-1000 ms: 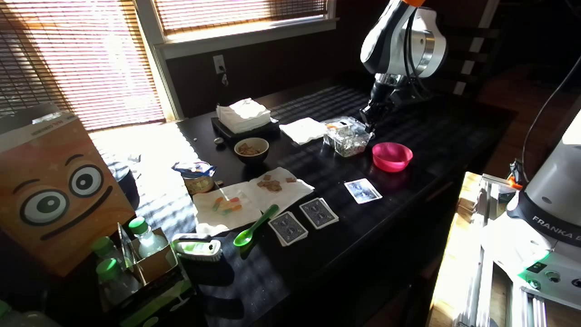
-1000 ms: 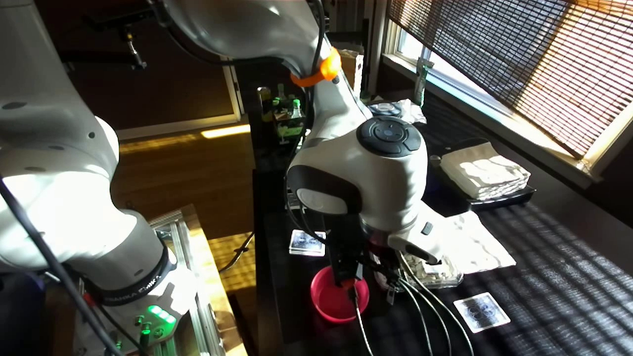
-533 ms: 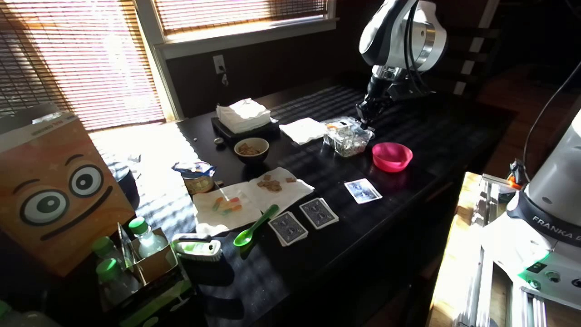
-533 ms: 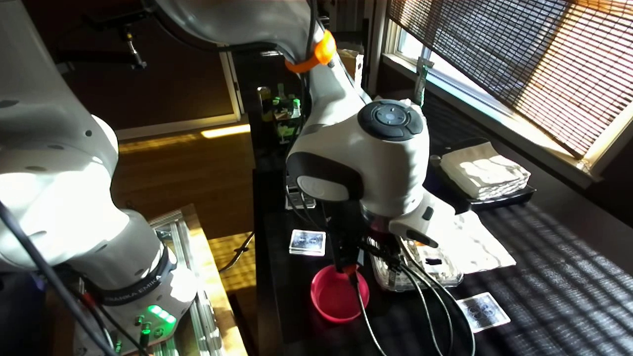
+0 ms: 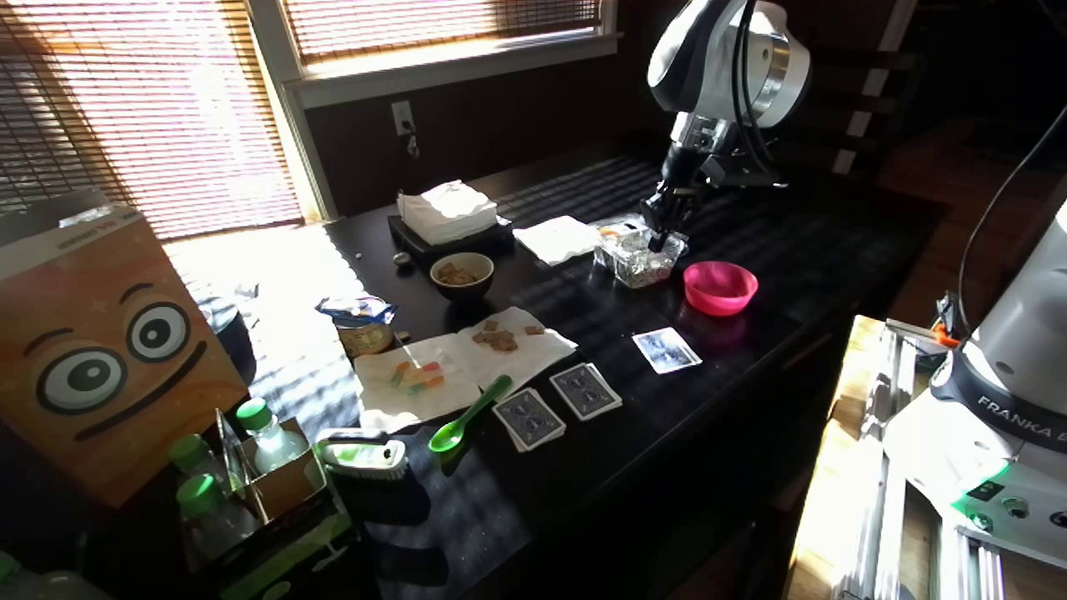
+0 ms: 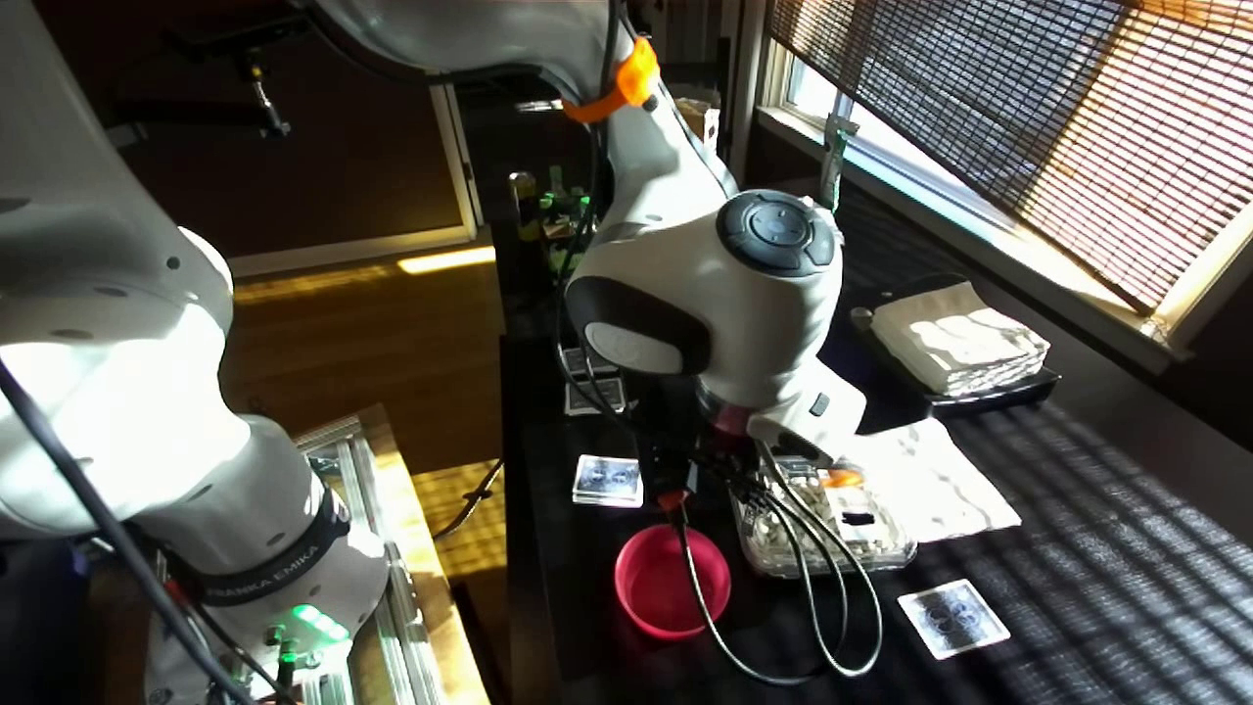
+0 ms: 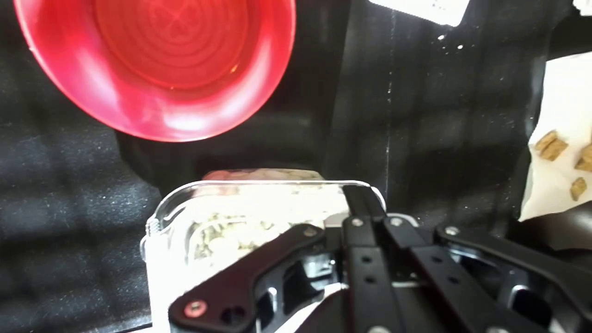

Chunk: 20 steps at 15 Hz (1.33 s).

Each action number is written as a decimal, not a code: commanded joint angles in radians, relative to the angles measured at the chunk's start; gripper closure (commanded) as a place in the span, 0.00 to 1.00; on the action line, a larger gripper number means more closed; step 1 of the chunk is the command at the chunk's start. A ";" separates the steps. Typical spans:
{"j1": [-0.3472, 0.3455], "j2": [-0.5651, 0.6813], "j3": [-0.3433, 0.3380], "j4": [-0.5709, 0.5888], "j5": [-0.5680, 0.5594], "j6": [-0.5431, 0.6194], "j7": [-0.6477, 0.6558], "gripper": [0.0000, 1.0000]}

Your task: Put the transparent lid on the transparent bowl

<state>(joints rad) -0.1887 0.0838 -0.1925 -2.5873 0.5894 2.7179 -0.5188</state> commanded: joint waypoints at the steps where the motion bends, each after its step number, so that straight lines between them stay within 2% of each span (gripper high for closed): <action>1: -0.001 -0.010 0.036 0.015 0.146 -0.020 -0.078 1.00; 4: -0.002 0.002 0.058 0.026 0.233 -0.003 -0.132 1.00; 12: 0.001 0.040 0.083 0.034 0.324 0.124 -0.212 1.00; 20: 0.000 0.089 0.092 0.036 0.306 0.151 -0.217 1.00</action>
<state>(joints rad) -0.1887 0.1396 -0.1104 -2.5708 0.8703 2.8433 -0.7103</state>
